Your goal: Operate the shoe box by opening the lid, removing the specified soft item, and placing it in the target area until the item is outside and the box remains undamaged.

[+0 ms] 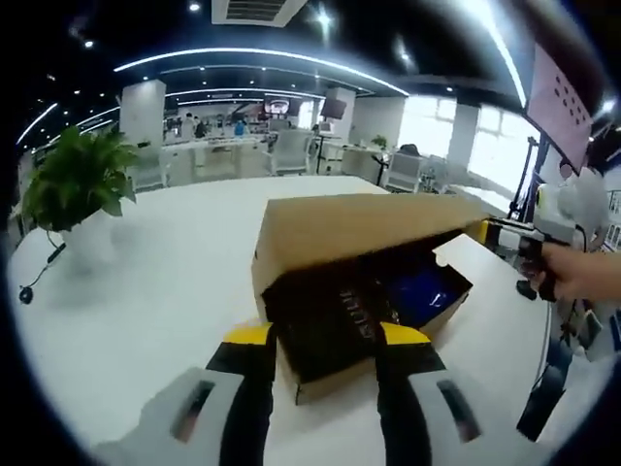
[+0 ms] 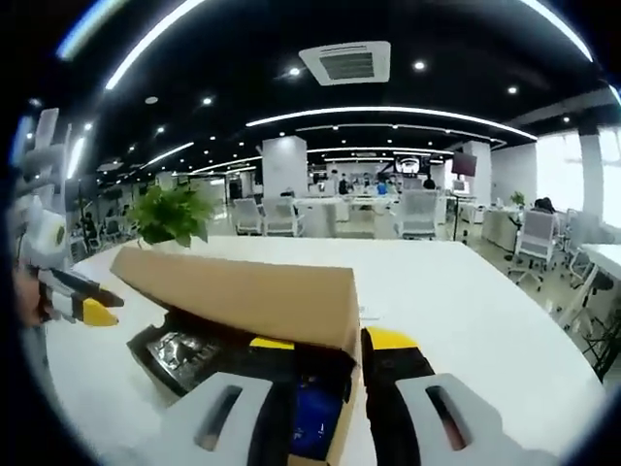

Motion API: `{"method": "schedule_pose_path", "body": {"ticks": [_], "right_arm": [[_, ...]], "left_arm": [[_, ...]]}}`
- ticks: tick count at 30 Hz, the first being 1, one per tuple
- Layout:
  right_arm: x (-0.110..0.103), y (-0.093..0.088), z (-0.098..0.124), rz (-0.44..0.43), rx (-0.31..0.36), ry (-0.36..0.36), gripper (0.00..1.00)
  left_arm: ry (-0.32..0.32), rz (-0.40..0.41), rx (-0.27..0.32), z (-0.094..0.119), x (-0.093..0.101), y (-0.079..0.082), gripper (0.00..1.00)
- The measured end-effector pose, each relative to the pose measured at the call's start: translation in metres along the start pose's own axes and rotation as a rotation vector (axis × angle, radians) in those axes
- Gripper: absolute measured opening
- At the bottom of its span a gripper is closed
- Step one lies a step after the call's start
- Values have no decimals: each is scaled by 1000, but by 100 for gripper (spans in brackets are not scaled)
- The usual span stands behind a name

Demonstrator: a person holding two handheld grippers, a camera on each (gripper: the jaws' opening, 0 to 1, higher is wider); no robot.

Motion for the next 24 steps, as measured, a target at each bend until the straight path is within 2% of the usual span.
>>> {"method": "schedule_pose_path", "body": {"ticks": [4,6,7,11,14,16,19,21,24], "right_arm": [[-1,4,-3,3,12,-3,20],[0,6,-5,2,12,-5,21],[0,7,-7,6,12,-6,21],[2,10,-11,10,16,-15,20],[3,15,-14,7,23,-26,17],[5,16,-15,-2,25,-36,13],[10,15,-15,-5,25,-58,5],[13,15,-16,-38,24,-61,4],[12,20,-19,-24,36,-67,3]], "left_arm": [[-53,0,-48,-2,2,-11,44],[-65,-6,-53,-2,1,-13,44],[-92,-10,-61,-2,2,-14,43],[-110,-39,-85,-2,2,-17,43],[-119,-85,-84,-4,4,-19,49],[-122,-120,-86,-4,6,-17,49],[-117,-174,-91,-8,6,-14,46],[-127,-198,-108,-10,7,-14,42],[-138,-185,-123,-14,7,-14,42]]}}
Point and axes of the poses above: the point that each gripper's makers call its tool centre point, and the gripper's own axes: z roughly backward along the fingers, x roughly to its right, y roughly out of its top, the point moved 8 cm from there along z, roughly backward along the fingers
